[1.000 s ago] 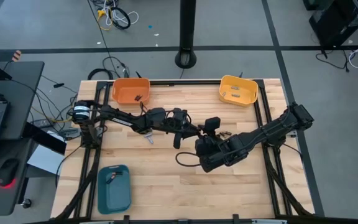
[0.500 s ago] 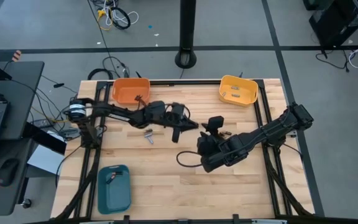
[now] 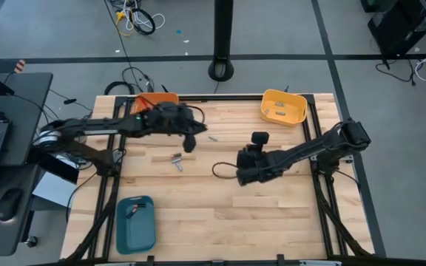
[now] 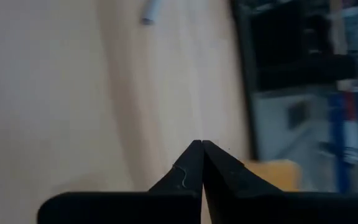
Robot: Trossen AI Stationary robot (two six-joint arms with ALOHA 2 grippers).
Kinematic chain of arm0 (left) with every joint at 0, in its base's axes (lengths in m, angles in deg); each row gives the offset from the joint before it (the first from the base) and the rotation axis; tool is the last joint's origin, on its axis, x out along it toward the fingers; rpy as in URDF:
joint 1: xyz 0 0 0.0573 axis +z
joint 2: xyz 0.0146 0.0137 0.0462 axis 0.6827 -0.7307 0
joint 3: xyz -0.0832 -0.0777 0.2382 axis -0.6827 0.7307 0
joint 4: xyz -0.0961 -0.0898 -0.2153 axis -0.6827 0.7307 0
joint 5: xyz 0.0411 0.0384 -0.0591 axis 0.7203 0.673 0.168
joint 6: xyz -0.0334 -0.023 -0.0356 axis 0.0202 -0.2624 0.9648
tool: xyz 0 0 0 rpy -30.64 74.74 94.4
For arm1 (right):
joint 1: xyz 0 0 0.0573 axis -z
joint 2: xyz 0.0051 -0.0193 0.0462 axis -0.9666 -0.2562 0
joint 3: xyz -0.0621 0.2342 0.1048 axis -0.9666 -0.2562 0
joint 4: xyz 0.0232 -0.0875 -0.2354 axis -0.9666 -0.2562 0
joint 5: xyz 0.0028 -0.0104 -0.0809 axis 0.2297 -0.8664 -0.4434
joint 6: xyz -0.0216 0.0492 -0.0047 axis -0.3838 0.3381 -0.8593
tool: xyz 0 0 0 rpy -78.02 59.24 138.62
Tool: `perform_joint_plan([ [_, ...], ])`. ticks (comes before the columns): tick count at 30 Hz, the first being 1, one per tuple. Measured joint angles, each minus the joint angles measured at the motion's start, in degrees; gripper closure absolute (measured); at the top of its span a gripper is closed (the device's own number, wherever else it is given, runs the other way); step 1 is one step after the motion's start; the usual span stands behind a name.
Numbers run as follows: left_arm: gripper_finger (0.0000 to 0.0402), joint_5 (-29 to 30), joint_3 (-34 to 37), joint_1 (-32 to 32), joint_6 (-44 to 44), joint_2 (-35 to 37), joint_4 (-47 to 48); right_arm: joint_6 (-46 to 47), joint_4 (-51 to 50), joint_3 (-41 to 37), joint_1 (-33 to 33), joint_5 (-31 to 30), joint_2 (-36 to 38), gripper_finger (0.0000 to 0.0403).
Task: Sort batteries
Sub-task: Put the small copper and black battery into the orange bin
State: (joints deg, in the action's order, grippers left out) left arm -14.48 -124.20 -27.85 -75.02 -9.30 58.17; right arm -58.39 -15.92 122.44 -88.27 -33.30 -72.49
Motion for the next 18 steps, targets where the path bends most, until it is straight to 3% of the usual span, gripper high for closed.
perform_joint_plan([
  [6,0.0369,8.3,0.0,3.1,0.1,7.8,18.2,-13.1,30.9,-10.9,5.5,13.5,0.0,0.0395],
  [10,0.0369,10.0,0.0,6.9,1.6,8.6,27.0,-17.2,49.3,-17.2,8.9,22.3,0.0,0.0397],
  [14,0.0369,10.2,0.0,12.0,2.4,7.0,32.4,-18.3,63.1,-22.8,11.6,28.9,0.0,0.0397],
  [18,0.0369,9.9,0.0,17.6,2.6,3.9,35.9,-18.2,68.4,-26.1,12.5,30.4,0.0,0.0397],
])
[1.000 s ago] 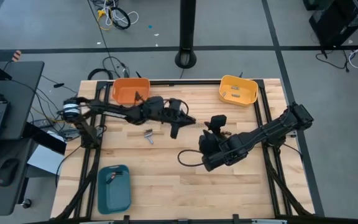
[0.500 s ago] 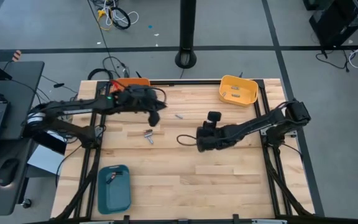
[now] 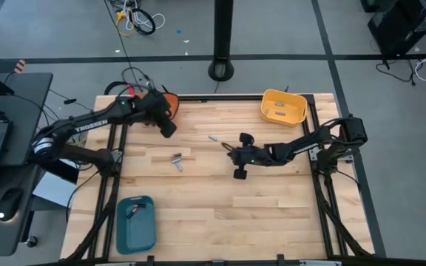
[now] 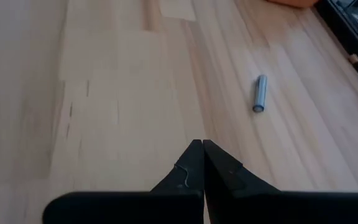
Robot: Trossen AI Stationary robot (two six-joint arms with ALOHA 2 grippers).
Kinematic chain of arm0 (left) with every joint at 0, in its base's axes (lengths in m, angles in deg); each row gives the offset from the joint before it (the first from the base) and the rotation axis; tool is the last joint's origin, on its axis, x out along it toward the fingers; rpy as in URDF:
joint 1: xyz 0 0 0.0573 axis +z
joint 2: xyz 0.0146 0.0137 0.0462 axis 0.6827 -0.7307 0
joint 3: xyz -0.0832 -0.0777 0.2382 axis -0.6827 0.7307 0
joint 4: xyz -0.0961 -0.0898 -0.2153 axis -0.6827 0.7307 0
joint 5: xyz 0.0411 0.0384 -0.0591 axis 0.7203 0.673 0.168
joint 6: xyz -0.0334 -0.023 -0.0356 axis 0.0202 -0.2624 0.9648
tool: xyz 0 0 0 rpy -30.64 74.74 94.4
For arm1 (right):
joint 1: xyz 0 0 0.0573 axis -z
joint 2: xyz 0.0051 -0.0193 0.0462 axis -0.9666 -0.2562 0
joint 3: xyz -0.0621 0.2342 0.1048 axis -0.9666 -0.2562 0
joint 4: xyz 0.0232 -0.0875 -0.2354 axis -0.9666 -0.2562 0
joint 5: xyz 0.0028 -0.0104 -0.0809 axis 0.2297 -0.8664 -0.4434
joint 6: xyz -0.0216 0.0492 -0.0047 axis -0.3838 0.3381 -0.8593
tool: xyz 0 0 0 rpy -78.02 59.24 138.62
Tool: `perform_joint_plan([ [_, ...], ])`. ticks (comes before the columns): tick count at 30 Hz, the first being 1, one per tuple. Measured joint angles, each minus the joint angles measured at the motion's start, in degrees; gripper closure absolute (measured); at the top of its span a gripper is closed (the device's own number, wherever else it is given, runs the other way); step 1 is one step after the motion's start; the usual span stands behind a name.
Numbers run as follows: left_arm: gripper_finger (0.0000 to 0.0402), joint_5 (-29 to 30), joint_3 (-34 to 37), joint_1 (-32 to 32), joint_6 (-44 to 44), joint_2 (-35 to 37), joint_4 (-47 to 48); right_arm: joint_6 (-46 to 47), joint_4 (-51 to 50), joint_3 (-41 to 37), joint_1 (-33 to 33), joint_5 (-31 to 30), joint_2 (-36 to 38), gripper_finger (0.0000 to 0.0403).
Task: Sort batteries
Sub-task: Put the small copper and black battery into the orange bin
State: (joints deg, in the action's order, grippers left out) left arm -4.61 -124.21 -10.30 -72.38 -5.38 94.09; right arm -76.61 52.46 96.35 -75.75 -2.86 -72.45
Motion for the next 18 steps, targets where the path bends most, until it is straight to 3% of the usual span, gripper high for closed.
perform_joint_plan([
  [9,0.0369,-5.8,0.0,13.7,0.7,-9.1,3.9,0.4,2.5,-1.7,-0.2,0.0,0.0,0.0397],
  [13,0.0369,-8.8,0.0,17.0,0.7,-12.7,4.2,0.3,2.5,-1.9,-0.2,0.0,0.0,0.0397],
  [18,0.0367,-8.3,-3.4,19.5,1.0,-17.9,7.0,0.3,2.6,-1.9,-0.2,0.0,0.0,0.0397],
])
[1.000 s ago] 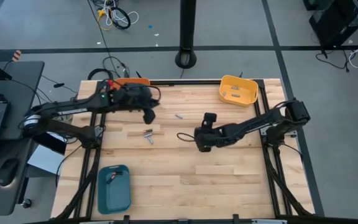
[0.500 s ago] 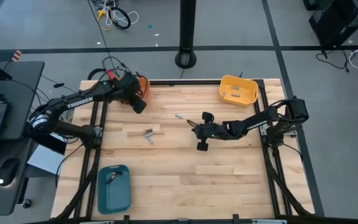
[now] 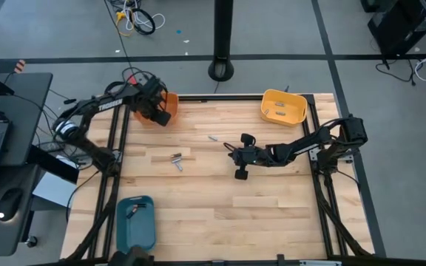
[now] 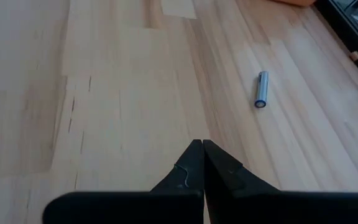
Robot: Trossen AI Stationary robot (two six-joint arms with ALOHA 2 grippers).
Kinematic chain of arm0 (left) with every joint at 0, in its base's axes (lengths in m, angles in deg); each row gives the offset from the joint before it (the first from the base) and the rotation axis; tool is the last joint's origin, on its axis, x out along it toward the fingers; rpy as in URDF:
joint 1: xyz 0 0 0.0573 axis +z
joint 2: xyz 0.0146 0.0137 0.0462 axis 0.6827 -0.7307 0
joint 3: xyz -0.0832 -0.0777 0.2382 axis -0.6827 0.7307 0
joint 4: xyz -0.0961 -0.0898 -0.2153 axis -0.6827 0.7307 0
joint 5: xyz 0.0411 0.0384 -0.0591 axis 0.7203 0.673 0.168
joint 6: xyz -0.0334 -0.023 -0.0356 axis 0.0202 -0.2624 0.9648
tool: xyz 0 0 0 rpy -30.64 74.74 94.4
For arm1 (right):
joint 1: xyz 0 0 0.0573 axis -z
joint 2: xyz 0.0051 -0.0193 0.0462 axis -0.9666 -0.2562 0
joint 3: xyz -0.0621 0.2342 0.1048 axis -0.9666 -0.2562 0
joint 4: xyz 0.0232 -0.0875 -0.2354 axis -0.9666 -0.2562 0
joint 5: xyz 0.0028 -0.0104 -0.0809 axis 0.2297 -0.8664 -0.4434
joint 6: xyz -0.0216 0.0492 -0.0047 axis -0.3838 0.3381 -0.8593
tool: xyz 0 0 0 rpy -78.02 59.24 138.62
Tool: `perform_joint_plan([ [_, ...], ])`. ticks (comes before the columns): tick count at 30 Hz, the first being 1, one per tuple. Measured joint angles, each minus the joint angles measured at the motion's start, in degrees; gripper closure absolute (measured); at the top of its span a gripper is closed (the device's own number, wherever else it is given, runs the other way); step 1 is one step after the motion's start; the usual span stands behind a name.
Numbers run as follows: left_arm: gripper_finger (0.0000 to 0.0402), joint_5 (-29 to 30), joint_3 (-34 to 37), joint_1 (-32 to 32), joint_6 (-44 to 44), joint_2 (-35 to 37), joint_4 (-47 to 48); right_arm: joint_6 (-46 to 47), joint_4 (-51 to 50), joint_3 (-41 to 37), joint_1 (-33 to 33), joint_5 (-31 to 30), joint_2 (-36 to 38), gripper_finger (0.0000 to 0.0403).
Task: Sort batteries
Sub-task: Put the small copper and black battery into the orange bin
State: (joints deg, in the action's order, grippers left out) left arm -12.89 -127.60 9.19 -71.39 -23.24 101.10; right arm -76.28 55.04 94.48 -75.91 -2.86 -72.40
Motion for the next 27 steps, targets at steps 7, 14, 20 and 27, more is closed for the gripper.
perform_joint_plan([
  [7,0.0364,0.4,-6.3,0.6,-1.3,-7.5,2.1,0.3,0.4,0.0,0.0,0.0,0.0,0.0397],
  [14,0.0352,1.6,-9.2,0.5,-1.6,-10.5,3.4,0.6,0.4,0.0,0.0,0.0,0.0,0.0396],
  [20,0.0317,1.3,-10.6,-1.0,-4.1,-10.2,6.3,0.6,0.4,0.0,-0.2,0.0,0.0,0.0396],
  [27,0.0309,3.2,-12.6,-3.8,-7.2,-10.2,5.9,1.7,4.6,0.0,-0.2,-0.3,0.0,0.0396],
])
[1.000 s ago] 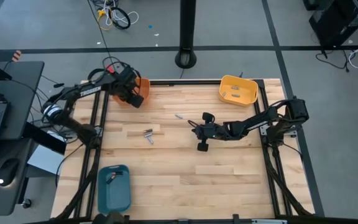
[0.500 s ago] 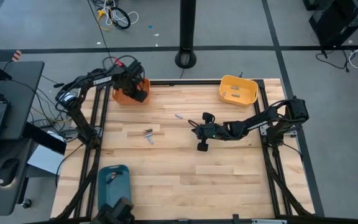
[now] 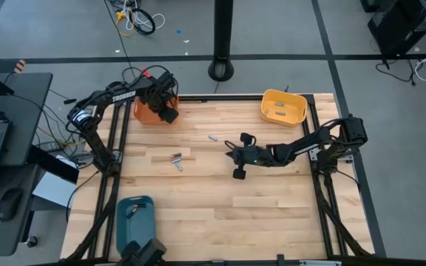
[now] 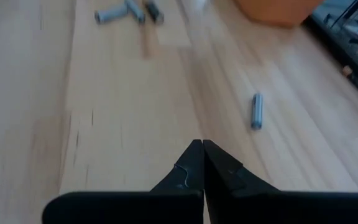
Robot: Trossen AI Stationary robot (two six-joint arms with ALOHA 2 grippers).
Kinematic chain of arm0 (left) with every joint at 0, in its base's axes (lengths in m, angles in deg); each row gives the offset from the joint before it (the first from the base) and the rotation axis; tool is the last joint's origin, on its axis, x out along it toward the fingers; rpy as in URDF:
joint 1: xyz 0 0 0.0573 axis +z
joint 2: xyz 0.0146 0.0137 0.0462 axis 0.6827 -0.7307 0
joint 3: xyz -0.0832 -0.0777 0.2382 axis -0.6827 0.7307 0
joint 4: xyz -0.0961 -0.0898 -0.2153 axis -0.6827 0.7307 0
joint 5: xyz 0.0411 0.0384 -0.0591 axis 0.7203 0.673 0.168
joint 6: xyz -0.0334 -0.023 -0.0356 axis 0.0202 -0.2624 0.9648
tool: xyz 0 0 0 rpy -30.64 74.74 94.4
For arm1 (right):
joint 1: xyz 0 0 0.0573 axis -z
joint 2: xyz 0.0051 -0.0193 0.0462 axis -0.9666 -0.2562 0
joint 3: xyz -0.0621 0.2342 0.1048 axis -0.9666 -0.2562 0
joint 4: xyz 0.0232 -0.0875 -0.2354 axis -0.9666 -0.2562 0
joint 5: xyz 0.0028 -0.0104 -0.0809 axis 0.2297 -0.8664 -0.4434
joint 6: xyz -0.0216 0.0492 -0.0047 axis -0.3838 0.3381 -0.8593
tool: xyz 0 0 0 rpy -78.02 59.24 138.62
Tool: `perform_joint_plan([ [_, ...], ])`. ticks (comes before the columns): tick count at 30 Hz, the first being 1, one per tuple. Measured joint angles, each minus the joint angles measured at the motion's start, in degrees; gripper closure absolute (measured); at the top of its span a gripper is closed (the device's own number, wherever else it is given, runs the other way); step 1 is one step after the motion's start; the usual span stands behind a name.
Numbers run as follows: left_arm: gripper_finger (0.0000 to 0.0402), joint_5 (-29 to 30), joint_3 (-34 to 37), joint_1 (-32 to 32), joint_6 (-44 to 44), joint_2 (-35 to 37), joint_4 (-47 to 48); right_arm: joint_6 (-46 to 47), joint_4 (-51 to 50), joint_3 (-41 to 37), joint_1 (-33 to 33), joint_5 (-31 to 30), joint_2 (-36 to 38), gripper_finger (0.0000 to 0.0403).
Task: Sort batteries
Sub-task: Put the small copper and black battery into the orange bin, then put the small gray battery into the yellow bin
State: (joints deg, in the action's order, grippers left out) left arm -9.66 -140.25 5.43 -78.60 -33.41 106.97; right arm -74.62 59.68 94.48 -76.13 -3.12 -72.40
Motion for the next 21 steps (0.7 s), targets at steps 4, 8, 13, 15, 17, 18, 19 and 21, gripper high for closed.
perform_joint_plan([
  [4,0.0308,2.6,-0.8,-1.6,-0.7,1.0,-0.4,0.4,4.9,0.0,0.0,0.0,0.0,0.0396],
  [8,0.0308,4.6,-0.9,-3.7,-0.4,4.6,-3.6,0.9,7.3,0.0,-0.2,0.0,0.0,0.0396],
  [13,0.0308,6.9,-0.6,-7.8,1.1,12.6,-8.2,2.7,9.4,0.0,-1.6,0.2,0.0,0.0396],
  [15,0.0308,7.6,-0.1,-9.8,1.5,15.9,-10.8,4.7,10.4,0.0,-2.4,0.2,0.0,0.0396],
  [17,0.0308,9.3,0.8,-12.1,2.0,19.4,-12.7,6.1,12.4,0.0,-3.4,0.2,-0.5,0.0396],
  [18,0.0308,10.2,1.3,-13.3,2.2,21.2,-14.4,6.5,13.0,0.0,-4.0,0.2,-0.7,0.0396],
  [19,0.0308,11.0,2.1,-14.4,2.3,23.0,-15.9,6.9,13.7,0.0,-4.6,0.2,-1.0,0.0396],
  [21,0.0308,12.4,3.9,-16.9,2.4,26.5,-18.3,7.5,15.6,0.0,-5.6,0.2,-1.6,0.0396],
])
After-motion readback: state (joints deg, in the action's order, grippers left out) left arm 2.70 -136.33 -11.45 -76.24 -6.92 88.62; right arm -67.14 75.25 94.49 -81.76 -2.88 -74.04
